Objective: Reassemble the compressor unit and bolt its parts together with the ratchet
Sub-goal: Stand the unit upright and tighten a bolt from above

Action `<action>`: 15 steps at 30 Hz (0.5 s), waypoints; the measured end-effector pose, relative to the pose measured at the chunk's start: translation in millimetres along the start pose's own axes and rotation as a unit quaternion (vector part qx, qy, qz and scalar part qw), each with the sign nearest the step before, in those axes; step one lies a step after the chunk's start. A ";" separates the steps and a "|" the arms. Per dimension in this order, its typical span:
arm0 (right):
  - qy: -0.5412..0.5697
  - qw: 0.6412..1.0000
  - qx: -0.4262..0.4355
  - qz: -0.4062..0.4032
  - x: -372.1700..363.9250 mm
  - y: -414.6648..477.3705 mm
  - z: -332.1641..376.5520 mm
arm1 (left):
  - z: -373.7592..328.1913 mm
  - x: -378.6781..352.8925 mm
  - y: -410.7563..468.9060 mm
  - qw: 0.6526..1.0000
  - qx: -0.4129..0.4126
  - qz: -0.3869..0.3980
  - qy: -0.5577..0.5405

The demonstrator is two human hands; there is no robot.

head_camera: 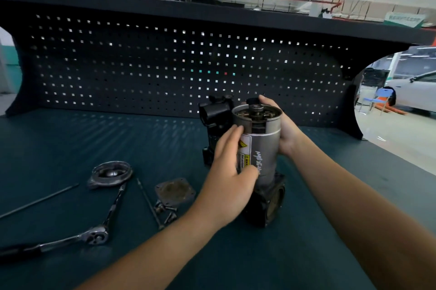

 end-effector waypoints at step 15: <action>-0.353 0.893 0.279 0.012 -18.5 -51.3 9.0 | 6.3 11.5 -0.5 1.000 -0.017 0.000 0.009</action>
Point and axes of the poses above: each hand's wrist, its own y-axis towards the middle knuckle, its own x-axis out of the back of the hand, z = x × y, the point moved 5 cm from there along y, towards the middle knuckle, and after that the axes turned 8 degrees about x, right-handed, at the moved point
